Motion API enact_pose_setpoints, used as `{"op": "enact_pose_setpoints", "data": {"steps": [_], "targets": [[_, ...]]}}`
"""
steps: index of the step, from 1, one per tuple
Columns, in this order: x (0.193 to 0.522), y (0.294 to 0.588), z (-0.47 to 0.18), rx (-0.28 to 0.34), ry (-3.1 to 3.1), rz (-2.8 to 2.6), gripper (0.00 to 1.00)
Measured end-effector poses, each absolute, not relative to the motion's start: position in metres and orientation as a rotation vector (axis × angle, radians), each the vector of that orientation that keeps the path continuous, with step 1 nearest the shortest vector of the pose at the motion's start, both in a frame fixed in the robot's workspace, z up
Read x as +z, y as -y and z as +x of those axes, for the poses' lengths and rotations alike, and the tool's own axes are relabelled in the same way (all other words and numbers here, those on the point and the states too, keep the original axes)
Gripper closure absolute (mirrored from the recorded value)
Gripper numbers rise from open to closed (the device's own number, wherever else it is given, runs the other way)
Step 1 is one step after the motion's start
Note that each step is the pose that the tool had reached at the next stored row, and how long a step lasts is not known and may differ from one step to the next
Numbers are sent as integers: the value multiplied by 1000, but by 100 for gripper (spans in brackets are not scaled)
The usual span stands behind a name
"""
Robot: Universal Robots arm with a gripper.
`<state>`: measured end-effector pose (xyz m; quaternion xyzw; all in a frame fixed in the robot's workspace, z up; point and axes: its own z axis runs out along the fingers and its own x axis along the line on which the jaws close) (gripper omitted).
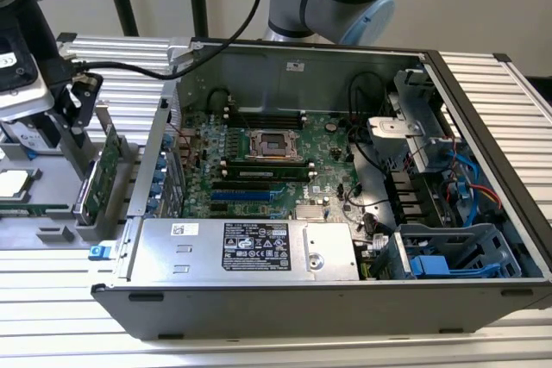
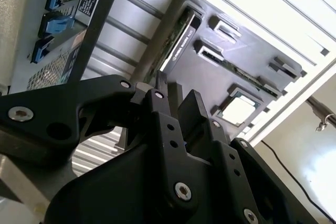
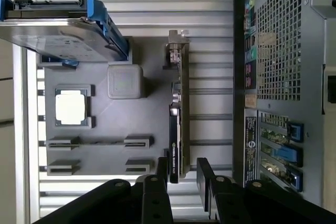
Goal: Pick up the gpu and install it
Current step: 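Pick up the gpu and move the gpu toward the slot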
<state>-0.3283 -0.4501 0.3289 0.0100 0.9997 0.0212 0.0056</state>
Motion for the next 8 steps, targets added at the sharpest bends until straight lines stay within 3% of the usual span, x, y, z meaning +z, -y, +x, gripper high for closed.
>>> {"op": "enact_pose_setpoints", "data": {"steps": [8], "targets": [[322, 450, -329, 56, -3130, 31, 0]]}}
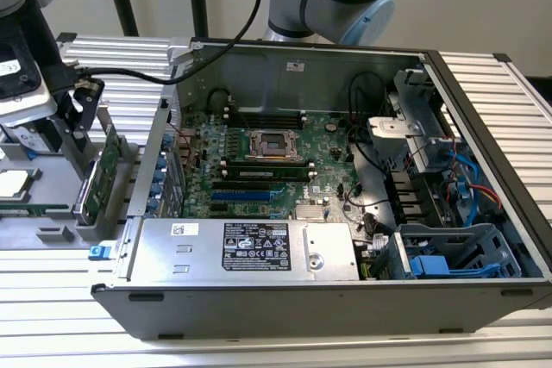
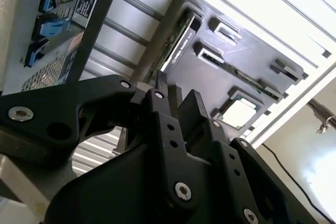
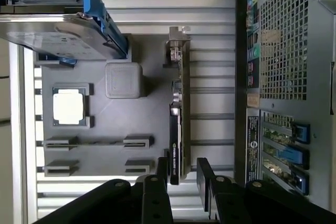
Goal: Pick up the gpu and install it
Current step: 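Pick up the gpu and move the gpu toward the slot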
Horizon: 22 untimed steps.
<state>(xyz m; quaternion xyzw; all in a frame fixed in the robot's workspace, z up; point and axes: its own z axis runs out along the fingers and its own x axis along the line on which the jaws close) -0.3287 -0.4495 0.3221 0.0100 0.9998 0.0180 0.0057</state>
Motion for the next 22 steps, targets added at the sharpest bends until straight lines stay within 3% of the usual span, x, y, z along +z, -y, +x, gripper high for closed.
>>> {"op": "enact_pose_setpoints", "data": {"steps": [22], "targets": [[306, 449, -330, 46, -3130, 31, 0]]}}
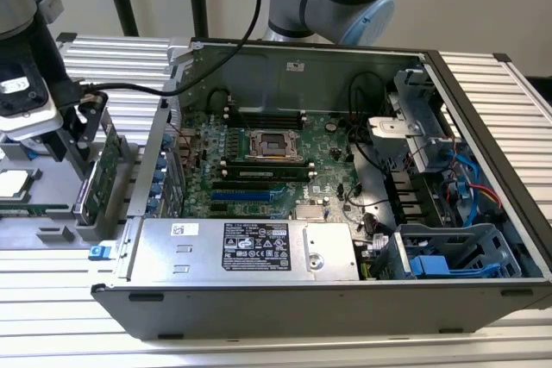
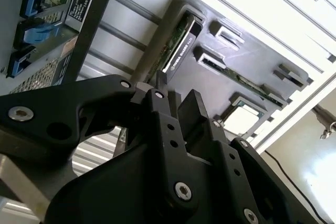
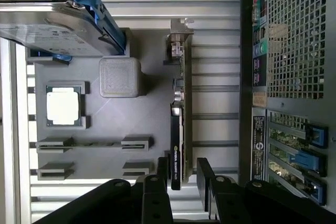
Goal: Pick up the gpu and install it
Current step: 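Pick up the gpu and move the gpu toward the slot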
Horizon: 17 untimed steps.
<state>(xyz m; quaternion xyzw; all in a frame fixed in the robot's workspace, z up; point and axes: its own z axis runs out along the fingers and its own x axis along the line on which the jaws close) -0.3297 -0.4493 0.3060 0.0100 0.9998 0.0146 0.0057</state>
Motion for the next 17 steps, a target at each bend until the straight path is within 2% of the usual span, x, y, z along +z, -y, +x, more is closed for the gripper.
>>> {"op": "enact_pose_setpoints", "data": {"steps": [17], "targets": [[295, 449, -330, 37, -3130, 31, 0]]}}
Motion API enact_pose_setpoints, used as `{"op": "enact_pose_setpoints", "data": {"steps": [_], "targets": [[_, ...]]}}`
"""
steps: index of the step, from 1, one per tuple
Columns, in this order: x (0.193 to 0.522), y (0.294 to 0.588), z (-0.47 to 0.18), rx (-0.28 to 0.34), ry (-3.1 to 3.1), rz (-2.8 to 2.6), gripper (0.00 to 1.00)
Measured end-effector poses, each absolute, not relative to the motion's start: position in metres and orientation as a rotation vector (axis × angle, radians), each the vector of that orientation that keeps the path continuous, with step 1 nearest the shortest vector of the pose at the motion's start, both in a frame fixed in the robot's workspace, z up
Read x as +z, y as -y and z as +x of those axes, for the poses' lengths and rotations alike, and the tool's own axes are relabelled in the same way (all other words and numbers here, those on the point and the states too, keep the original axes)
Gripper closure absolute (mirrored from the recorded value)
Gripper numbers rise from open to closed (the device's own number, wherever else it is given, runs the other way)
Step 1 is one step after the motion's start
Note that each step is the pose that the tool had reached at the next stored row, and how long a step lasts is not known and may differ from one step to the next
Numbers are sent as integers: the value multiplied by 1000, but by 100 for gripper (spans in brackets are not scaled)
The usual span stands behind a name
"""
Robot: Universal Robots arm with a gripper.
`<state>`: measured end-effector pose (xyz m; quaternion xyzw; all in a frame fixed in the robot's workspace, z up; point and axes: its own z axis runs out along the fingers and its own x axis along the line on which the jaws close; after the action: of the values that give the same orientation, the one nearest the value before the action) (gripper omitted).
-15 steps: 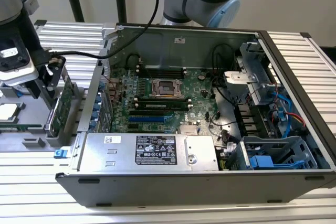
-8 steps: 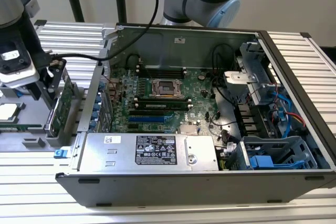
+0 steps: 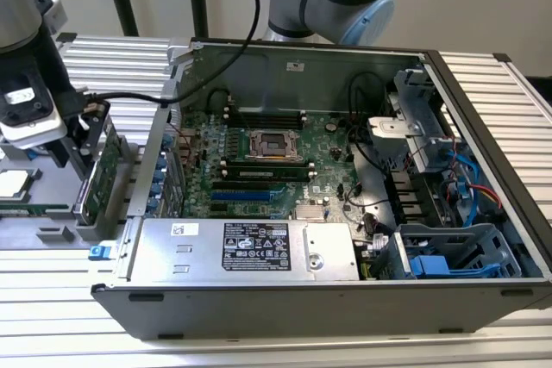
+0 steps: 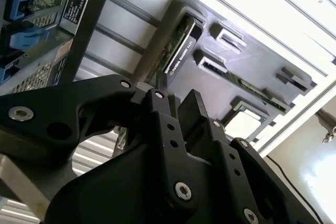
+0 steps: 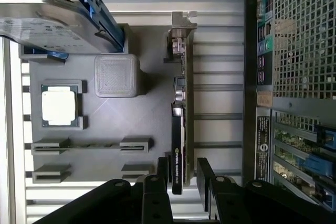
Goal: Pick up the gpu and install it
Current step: 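Pick up the gpu and move the gpu toward the slot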
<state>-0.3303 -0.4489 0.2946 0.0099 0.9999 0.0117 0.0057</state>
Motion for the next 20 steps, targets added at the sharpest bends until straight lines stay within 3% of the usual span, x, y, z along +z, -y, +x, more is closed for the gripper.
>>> {"op": "enact_pose_setpoints", "data": {"steps": [20], "targets": [[281, 448, -331, 24, -3130, 31, 0]]}}
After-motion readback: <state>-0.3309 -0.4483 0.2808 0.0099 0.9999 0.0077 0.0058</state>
